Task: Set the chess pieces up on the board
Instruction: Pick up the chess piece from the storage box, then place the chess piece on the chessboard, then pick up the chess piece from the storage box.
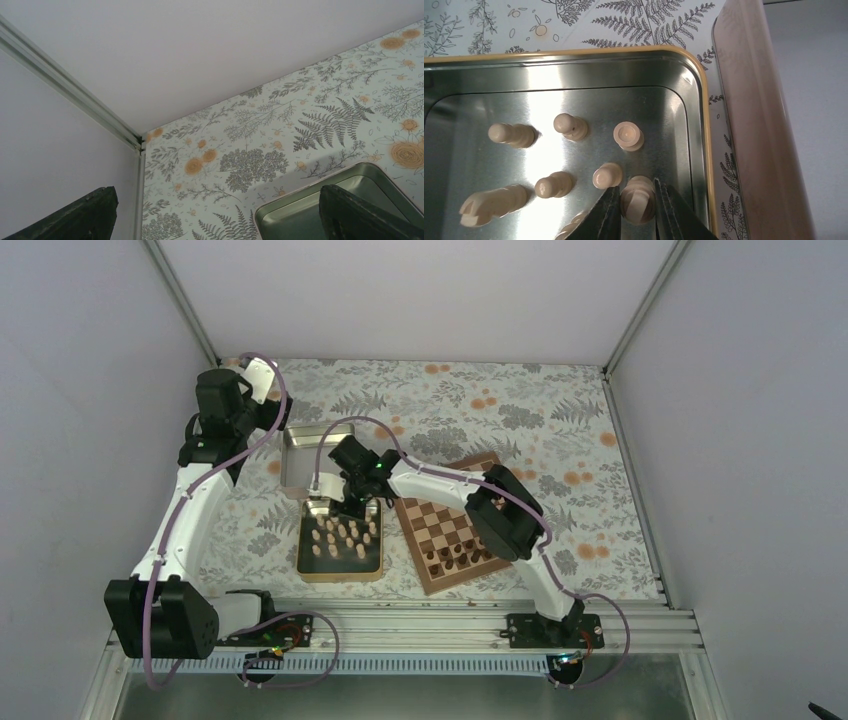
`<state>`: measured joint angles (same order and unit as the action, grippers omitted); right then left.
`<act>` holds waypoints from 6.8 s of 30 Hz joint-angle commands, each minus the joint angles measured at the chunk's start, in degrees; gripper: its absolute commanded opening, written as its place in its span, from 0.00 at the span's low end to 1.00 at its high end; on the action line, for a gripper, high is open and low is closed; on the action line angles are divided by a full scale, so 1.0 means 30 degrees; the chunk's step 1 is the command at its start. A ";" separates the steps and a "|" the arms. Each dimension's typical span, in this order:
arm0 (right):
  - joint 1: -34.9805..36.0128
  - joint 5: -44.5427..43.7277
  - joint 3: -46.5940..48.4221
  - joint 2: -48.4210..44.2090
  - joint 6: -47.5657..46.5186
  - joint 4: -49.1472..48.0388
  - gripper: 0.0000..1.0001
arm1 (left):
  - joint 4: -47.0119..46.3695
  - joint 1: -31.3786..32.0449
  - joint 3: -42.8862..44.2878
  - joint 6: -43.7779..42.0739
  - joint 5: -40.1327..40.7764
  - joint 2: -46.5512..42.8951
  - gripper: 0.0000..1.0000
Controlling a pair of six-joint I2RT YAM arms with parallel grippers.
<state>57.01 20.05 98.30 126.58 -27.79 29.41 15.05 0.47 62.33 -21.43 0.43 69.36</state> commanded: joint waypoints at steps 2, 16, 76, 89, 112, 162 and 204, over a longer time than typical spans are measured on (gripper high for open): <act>-0.0042 0.0576 0.1035 -0.1965 0.0304 0.0601 0.07 | -0.0353 -0.0100 0.0071 0.0286 -0.0182 -0.0438 1.00; -0.6617 0.1721 0.1292 -0.7758 0.0881 0.3274 0.07 | -0.0385 -0.0092 -0.0122 0.0259 -0.0005 -0.0745 1.00; -1.0923 0.0035 -0.8070 -0.7911 -0.0264 0.1031 0.06 | -0.0683 -0.0098 -0.0536 0.0640 -0.0314 -0.0291 1.00; -1.0482 0.0299 -0.8385 -0.7693 -0.0258 0.0931 0.06 | -0.0737 -0.0094 -0.0594 0.0596 -0.0376 -0.0240 1.00; -1.0277 0.0925 -0.9185 -0.7654 -0.0489 0.0983 0.06 | -0.0779 -0.0083 -0.0736 0.0610 -0.0435 -0.0226 1.00; -0.2821 -0.0263 -0.2978 -0.7284 -0.1598 0.4511 0.39 | -0.0807 -0.0090 -0.0881 0.0472 -0.0265 -0.0365 1.00; 0.1707 -0.0170 -0.3904 -0.3964 -0.1832 0.4640 0.34 | -0.1105 -0.0096 -0.1194 0.0460 -0.0600 -0.0249 1.00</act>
<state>61.45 18.85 86.30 113.36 -32.99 44.60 12.51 0.47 58.96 -20.34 -0.67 69.01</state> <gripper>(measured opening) 0.339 0.999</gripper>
